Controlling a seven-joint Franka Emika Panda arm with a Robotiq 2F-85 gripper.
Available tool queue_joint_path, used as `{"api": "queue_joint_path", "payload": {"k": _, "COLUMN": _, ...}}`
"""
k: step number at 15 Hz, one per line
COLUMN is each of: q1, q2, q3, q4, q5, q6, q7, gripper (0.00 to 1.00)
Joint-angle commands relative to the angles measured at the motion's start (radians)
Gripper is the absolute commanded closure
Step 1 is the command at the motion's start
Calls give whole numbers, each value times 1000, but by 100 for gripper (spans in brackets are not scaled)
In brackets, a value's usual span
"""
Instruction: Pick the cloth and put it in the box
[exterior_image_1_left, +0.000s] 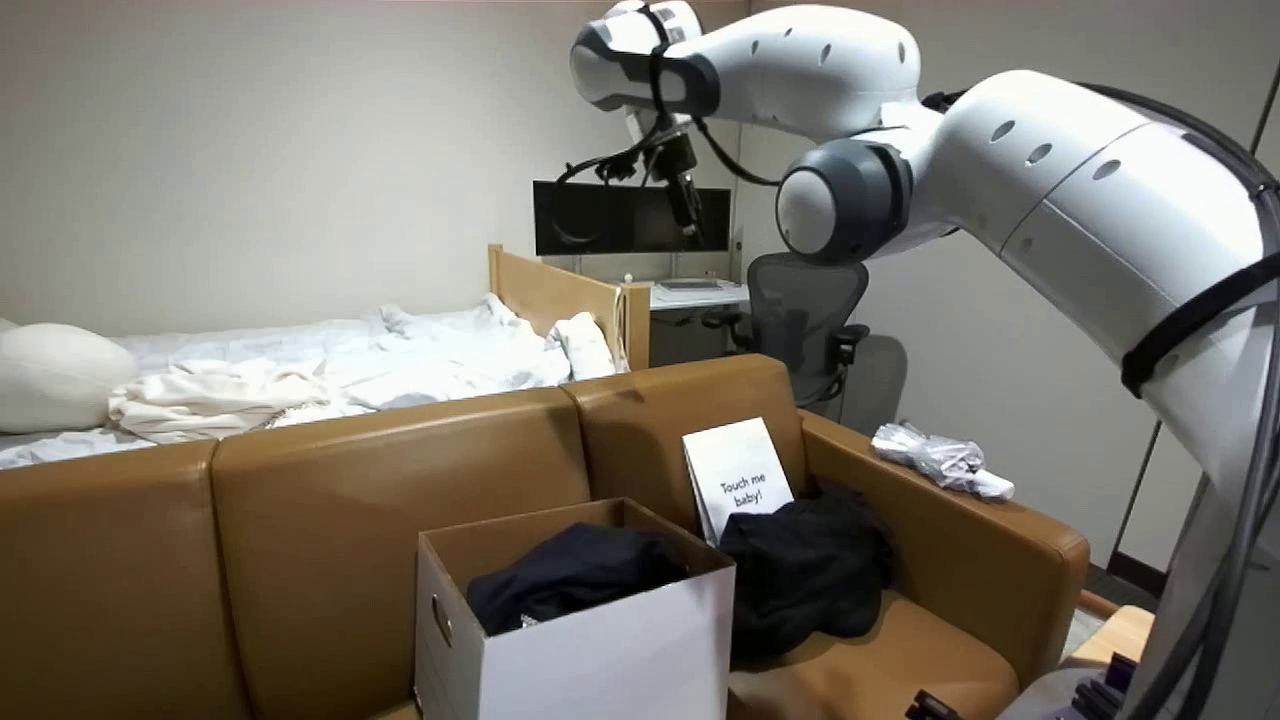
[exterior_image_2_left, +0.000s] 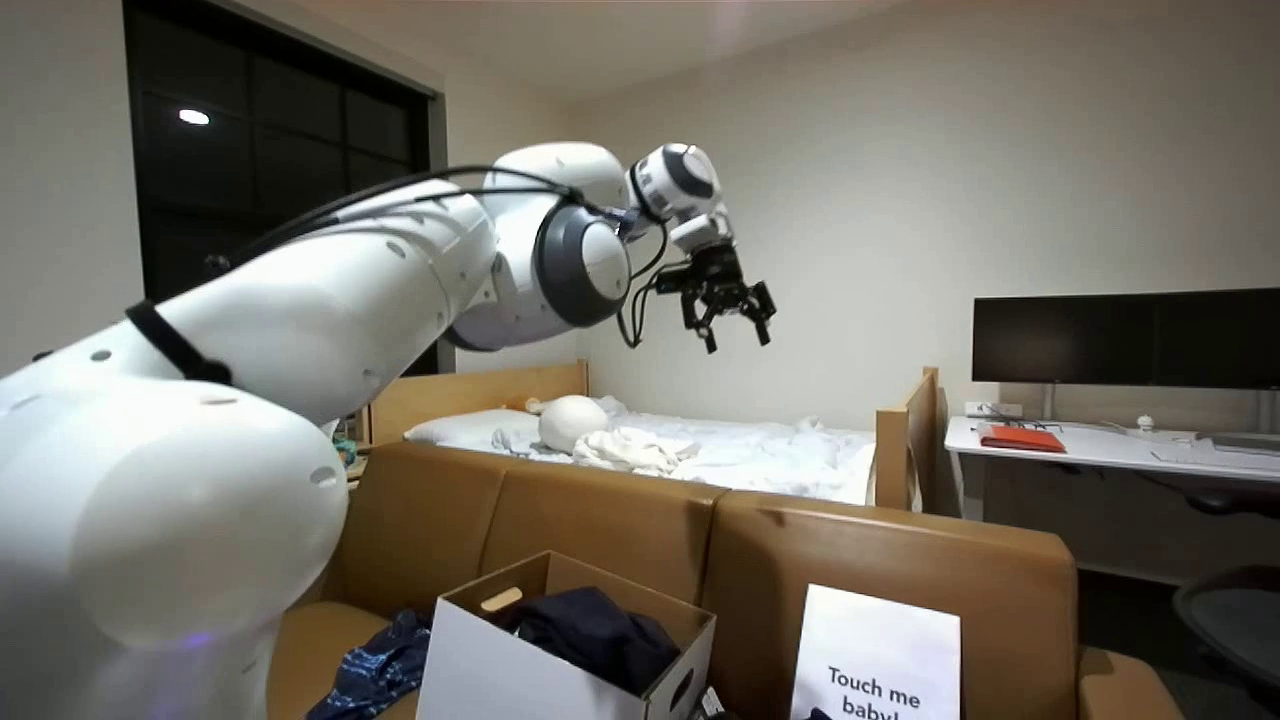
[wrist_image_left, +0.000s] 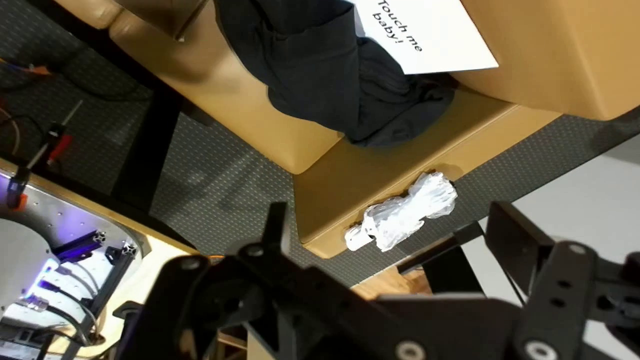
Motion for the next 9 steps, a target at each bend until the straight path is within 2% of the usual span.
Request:
{"api": "queue_joint_path", "payload": {"k": 1, "q1": -166, "q2": -47, "q3": 36, "q4": -2, "q5": 83, "q6": 28, "q7": 35, "gripper": 0}}
{"api": "queue_joint_path", "payload": {"k": 6, "q1": -417, "q2": -27, "q3": 107, "q4": -33, "q5": 234, "q6": 159, "q7": -25, "gripper": 0}}
{"api": "queue_joint_path", "payload": {"k": 7, "q1": -434, "q2": -14, "q3": 116, "q4": -42, "q5": 253, "q6": 185, "q7": -19, "gripper": 0}}
{"api": "queue_joint_path", "payload": {"k": 8, "q1": -401, "q2": -39, "q3": 84, "q4": -45, "q5": 209, "q6": 147, "q7": -11, "gripper": 0}}
{"api": "queue_joint_path", "payload": {"k": 9, "q1": -431, "q2": -27, "q3": 94, "q4": -49, "q5": 230, "q6": 165, "q7": -15, "gripper": 0}}
